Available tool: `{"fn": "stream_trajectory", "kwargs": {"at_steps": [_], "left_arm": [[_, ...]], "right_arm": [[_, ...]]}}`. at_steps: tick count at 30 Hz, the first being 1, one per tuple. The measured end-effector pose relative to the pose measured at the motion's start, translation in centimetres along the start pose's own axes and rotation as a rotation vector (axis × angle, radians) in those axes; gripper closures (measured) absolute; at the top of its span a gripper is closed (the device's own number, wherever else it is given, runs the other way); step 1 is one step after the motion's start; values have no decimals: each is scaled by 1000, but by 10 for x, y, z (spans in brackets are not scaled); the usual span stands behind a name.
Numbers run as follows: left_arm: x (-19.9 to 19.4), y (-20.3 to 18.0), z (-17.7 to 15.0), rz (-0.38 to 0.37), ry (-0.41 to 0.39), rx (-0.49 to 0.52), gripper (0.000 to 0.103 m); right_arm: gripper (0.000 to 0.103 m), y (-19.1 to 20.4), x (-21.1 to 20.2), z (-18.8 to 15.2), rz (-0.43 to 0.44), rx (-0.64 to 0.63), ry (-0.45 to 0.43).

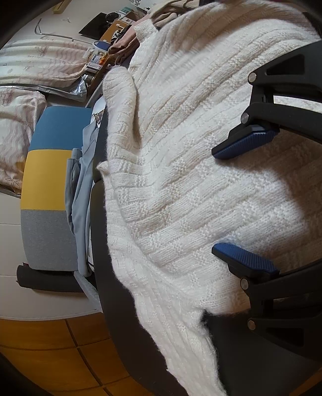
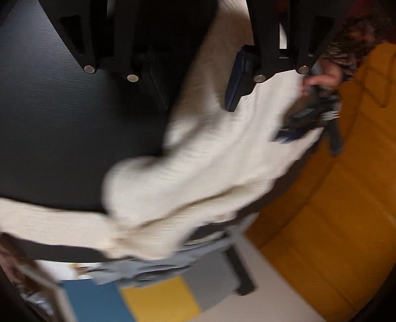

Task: Fold clothes

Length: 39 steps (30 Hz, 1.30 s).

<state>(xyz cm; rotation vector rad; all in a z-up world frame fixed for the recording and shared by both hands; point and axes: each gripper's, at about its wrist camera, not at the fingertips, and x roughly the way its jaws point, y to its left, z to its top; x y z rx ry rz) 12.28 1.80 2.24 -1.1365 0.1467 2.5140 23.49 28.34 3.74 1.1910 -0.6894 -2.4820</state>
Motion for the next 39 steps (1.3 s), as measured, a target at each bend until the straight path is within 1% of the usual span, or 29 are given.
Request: {"fn": "stream_trajectory", "kwargs": {"at_steps": [1,2,4,6,7,8,10,11,12,13,14,15,19,21,23,24,27,28,29,31,32,34,36,38,39], "left_arm": [[0,-1,0,3,-1,1,32],[0,-1,0,3,0,1,32],[0,0,1,-6,15,-2,32],[-2,3,6,-28,59,-18,32],[-7,7,9,-51,83,-56,40],[-19,11,11,-132,79,-125,48],[-47,10,10,-309,-6,-208,48],[-61,9,9,-397,-52,-247,47],[-71,3,8,-465,-65,-251,47],[-81,-6,7,-528,-72,-247,46],[-77,-14,6,-541,-37,-246,45],[-70,-23,5,-544,5,-245,45],[-44,-59,1,-552,177,-239,46],[-31,-77,-2,-554,263,-236,46],[-18,-95,-4,-557,349,-233,45],[-13,-96,-3,-561,361,-264,45],[-7,-97,-1,-565,348,-287,48],[-8,-97,0,-554,342,-274,56],[-9,-98,1,-541,336,-259,77],[-10,-91,3,-554,330,-263,85],[-11,-86,5,-576,320,-285,89],[-13,-64,9,-623,281,-366,90],[-13,-42,13,-671,249,-452,90],[-8,-17,12,-696,217,-534,90],[-2,-1,10,-678,207,-580,90]], "right_arm": [[51,9,7,4,41,-3,-5],[44,19,15,11,59,-15,-5],[35,43,38,28,50,-70,25],[35,60,63,40,19,-131,72],[35,67,74,45,3,-160,98],[35,73,85,49,-10,-186,124],[35,77,100,54,-8,-211,176],[34,73,104,56,13,-190,197],[34,69,108,58,34,-170,217],[31,64,111,60,61,-143,235],[27,57,112,63,103,-97,249],[26,48,114,67,155,-36,271],[26,8,121,81,324,202,366],[26,-7,125,82,379,294,395],[26,-13,124,81,395,316,406],[26,-13,122,79,394,313,407],[26,-9,117,75,367,275,388],[26,-7,113,74,353,257,369],[26,-5,110,73,340,239,351],[26,-1,100,72,315,201,304],[26,1,88,72,307,175,256],[26,4,64,74,296,140,155],[25,1,32,68,270,125,45],[25,-11,2,56,209,146,-32],[25,-17,-11,50,184,159,-63]]}}
